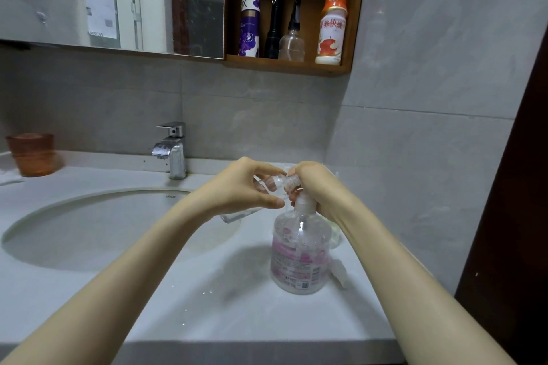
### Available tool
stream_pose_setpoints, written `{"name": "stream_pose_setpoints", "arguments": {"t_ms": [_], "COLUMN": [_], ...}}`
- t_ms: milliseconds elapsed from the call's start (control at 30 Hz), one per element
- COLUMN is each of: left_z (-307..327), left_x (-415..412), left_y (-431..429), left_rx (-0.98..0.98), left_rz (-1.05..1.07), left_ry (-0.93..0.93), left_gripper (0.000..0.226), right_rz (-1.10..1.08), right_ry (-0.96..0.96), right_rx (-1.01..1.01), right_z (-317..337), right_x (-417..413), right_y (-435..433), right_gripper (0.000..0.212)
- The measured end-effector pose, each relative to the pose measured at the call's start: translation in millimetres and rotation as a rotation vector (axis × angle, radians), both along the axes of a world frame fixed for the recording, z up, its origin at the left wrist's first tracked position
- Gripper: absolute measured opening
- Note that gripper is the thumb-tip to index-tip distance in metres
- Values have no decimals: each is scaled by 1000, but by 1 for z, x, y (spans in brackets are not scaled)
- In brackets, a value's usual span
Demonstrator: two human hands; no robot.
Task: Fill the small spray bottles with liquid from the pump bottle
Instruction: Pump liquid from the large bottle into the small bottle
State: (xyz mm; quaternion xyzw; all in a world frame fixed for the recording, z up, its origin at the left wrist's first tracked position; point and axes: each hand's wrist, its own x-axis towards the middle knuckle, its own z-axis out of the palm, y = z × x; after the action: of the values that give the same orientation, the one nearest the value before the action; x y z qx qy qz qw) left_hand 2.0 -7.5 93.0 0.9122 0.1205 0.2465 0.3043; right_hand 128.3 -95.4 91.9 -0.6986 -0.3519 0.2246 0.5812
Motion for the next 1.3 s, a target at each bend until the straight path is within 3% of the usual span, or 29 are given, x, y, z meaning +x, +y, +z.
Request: {"name": "stream_pose_setpoints", "arguments": {"t_ms": [200,533,1300], "left_z": [-2,-1,-5], "left_x": [-1,-3,1], "left_y": [1,0,3], "left_rx": [-10,-15,-14], "left_rz": [1,-9,14], "left_ry": [-11,-9,-13], "left_gripper": [49,51,52], "right_rz": [-25,7,52], "right_ry": [-29,130,-14], "right_rx": [-6,-66,-66], "right_z": [-1,7,4], "right_x": [1,-5,-3], "right_y": [2,-6,-2], "right_gripper": [25,24,33]}}
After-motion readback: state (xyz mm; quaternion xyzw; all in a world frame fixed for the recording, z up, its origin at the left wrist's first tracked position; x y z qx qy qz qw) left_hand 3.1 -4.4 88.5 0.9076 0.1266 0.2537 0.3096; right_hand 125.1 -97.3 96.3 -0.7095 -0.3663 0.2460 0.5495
